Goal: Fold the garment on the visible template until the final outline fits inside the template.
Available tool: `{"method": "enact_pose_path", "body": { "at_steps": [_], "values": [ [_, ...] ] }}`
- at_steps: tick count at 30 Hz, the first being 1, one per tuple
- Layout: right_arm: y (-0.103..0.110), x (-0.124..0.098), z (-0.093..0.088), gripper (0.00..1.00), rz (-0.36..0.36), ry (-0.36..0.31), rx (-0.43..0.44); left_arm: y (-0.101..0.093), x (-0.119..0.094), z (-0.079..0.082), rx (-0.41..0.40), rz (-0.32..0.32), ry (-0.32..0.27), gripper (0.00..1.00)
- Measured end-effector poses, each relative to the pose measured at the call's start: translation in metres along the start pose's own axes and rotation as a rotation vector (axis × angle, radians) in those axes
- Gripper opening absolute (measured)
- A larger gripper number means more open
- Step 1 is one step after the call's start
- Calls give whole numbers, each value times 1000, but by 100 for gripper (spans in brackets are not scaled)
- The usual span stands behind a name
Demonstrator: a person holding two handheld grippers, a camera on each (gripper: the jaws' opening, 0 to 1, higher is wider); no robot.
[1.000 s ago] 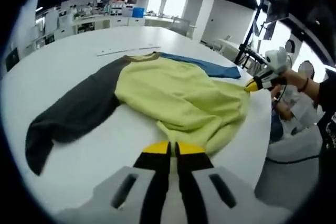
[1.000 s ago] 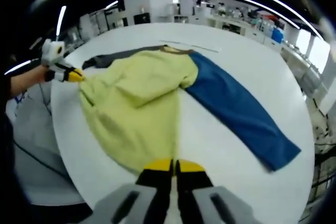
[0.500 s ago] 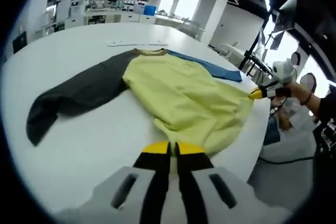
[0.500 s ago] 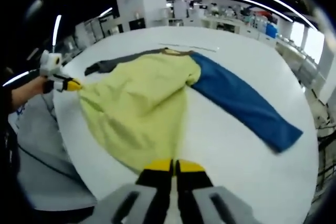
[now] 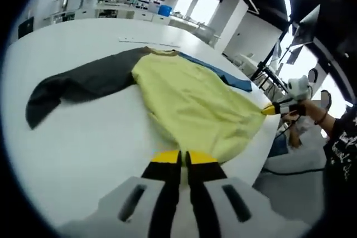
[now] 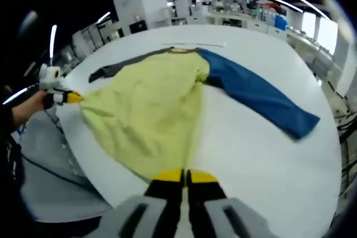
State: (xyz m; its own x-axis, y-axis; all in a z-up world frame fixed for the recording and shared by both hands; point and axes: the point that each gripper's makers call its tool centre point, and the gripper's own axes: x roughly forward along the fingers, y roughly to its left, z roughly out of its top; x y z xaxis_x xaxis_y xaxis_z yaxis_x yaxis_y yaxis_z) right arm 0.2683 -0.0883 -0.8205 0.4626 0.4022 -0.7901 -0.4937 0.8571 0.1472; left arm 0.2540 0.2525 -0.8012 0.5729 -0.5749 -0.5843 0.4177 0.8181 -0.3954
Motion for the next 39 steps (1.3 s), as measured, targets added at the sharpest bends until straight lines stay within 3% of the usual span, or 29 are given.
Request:
{"method": "enact_pose_path", "body": {
  "at_steps": [12, 17, 28, 39],
  "values": [
    [13, -6, -10, 0, 3, -4, 52, 11, -6, -12, 26, 29, 11, 1],
    [16, -5, -20, 0, -6, 25, 28, 7, -8, -12, 66, 22, 6, 1],
    [21, -6, -29, 0, -12, 50, 26, 11, -9, -16, 24, 39, 15, 1],
    [18, -8, -40, 0, -49, 93, 26, 8, -7, -31, -30, 31, 74, 1]
  ]
}}
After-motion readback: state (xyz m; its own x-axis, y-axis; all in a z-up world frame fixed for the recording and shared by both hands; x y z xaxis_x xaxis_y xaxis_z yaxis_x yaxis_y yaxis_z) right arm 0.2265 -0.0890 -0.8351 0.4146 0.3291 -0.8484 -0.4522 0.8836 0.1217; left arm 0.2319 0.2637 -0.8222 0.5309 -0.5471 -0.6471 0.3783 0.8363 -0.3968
